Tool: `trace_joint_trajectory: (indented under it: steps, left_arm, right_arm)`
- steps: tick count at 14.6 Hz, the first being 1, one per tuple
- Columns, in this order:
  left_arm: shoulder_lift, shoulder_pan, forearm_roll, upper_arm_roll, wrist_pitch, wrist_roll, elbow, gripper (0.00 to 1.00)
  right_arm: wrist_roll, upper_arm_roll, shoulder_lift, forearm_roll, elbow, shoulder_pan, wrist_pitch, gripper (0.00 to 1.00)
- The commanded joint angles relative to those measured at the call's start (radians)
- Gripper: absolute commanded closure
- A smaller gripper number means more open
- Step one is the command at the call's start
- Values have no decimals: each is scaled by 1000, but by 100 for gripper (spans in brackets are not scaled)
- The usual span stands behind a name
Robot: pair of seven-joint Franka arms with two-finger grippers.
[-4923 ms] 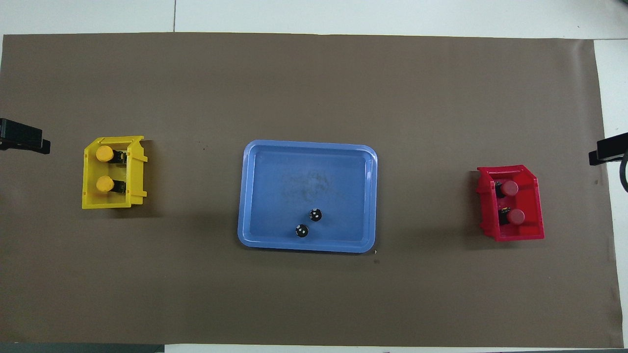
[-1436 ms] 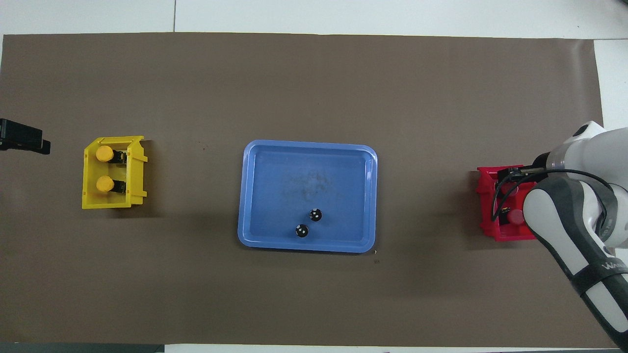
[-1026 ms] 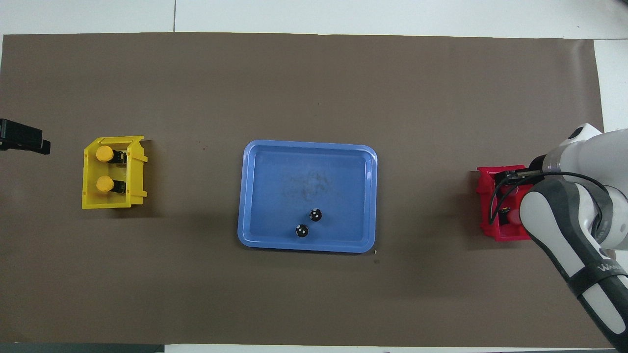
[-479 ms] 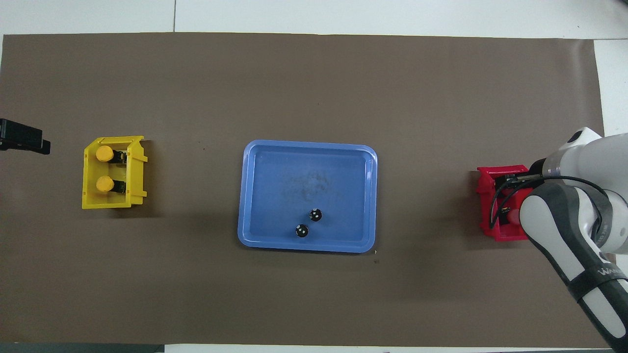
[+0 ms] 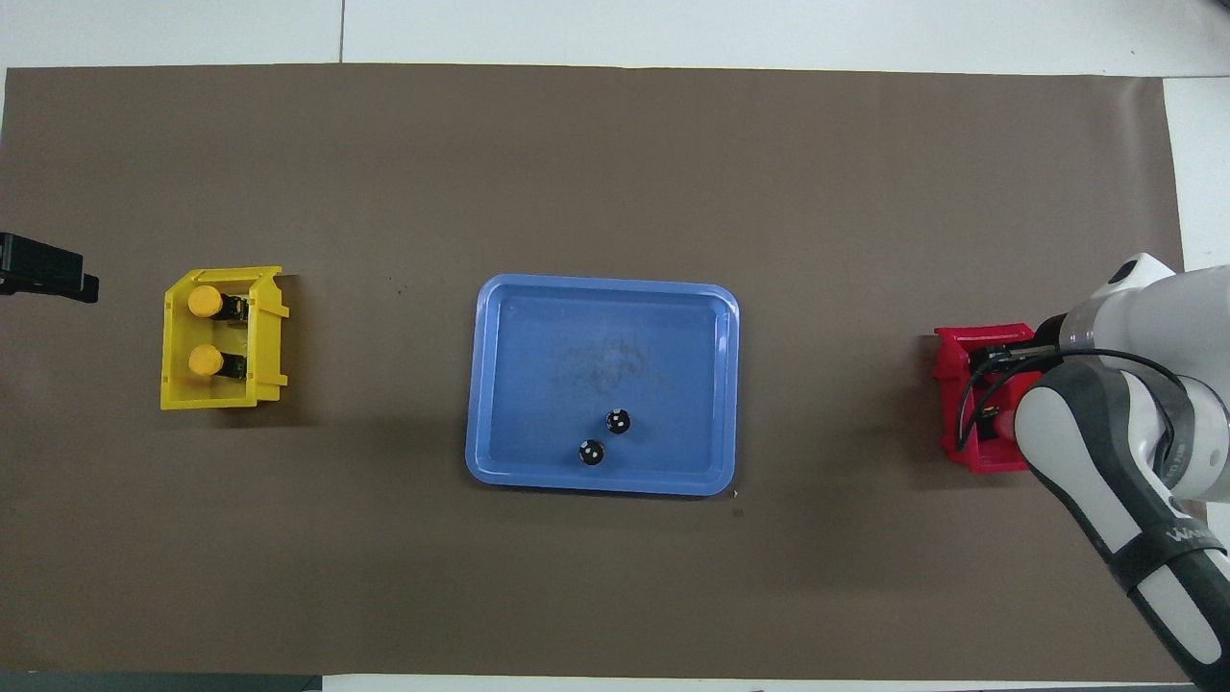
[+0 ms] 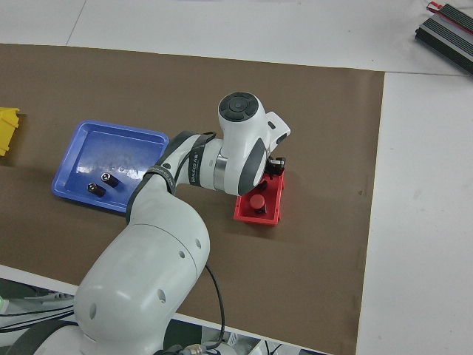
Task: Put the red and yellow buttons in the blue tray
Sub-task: 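Lower the right gripper onto a red button in the red holder and grasp it, then carry the red button into the tray while the left gripper reaches yellow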
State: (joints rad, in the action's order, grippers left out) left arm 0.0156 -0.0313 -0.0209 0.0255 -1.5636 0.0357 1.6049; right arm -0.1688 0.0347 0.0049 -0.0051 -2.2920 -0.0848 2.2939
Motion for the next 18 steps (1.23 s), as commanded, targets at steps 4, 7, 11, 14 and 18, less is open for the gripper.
trace_joint_trajectory:
  steps: [4, 7, 11, 14, 18]
  left_arm:
    - [23, 2, -13, -2, 10, -3, 23, 0]
    - [27, -6, -13, -4, 26, 3, 24, 0]
    - [29, -7, -13, -4, 40, -5, 29, 0]
    - [43, 19, -13, -1, 25, 1, 56, 0]
    - [43, 40, -13, -1, 19, 4, 59, 0]
  right_arm:
    - [-26, -4, -19, 4, 23, -3, -22, 78]
    - [-38, -2, 32, -15, 231, -4, -254, 78]
    - [-5, -4, 119, -9, 572, 51, -584, 78]
    - [182, -5, 188, 5, 739, 178, -671, 77]
    - [574, -9, 250, 68, 783, 402, -518, 78]
